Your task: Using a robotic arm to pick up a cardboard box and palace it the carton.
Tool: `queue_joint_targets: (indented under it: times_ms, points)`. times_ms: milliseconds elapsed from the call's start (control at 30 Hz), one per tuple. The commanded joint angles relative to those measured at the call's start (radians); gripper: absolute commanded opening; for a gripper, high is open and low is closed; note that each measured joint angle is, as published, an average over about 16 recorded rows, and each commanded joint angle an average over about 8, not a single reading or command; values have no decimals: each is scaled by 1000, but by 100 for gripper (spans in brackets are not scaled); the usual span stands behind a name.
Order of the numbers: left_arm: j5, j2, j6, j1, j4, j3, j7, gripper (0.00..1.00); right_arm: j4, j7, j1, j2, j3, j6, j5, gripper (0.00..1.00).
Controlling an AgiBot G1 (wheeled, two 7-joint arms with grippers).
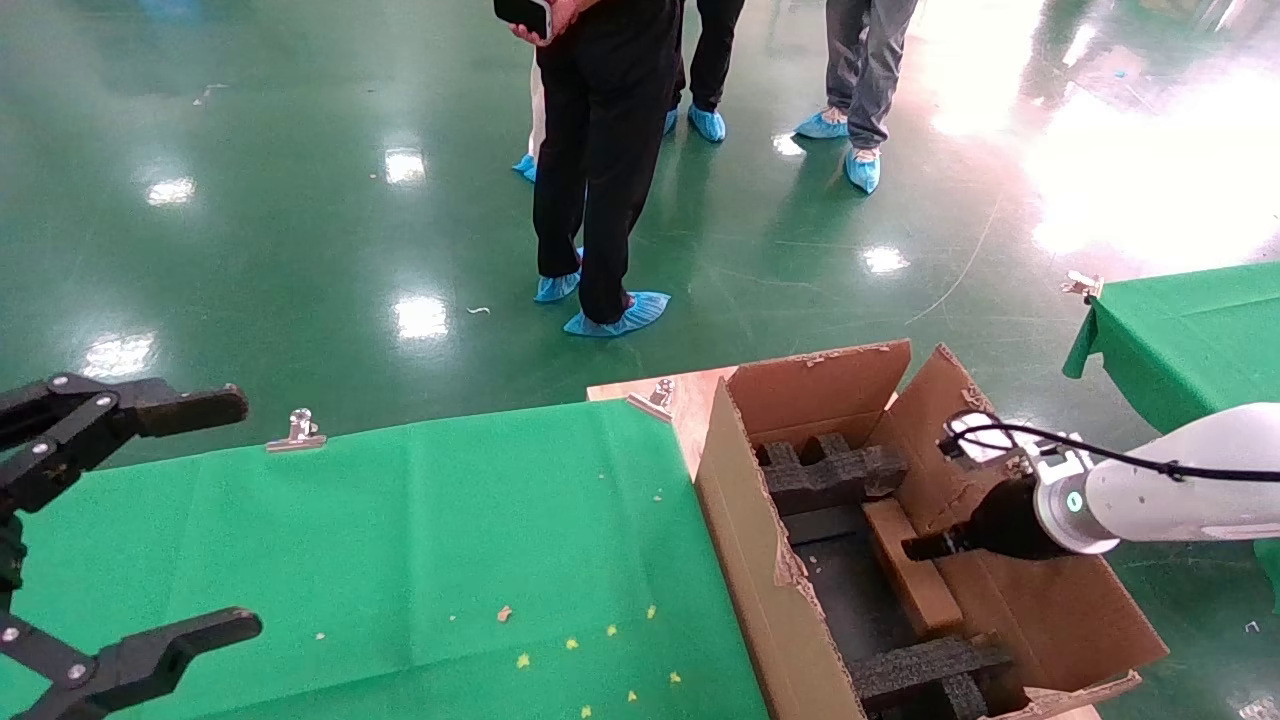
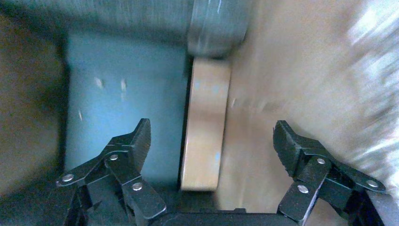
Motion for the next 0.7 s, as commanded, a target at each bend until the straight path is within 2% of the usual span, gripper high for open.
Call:
queue_joint_targets:
  times_ms: [33, 233, 500, 600, 700]
  points:
    - [0, 0, 0, 0, 0, 0, 0, 100, 9, 5, 12, 7, 0, 7, -6, 100]
    - [0, 0, 0, 0, 0, 0, 0, 100, 112, -15, 105, 46, 23, 45, -42, 100]
    - [0, 0, 0, 0, 0, 0, 0, 100, 361, -92, 217, 142, 84, 107, -58, 100]
    - [0, 0, 0, 0, 0, 0, 0, 100, 455, -139, 243, 176, 117, 102, -27, 100]
    - [0, 0, 0, 0, 0, 0, 0, 100, 512, -210, 257, 193, 158, 58, 40, 100]
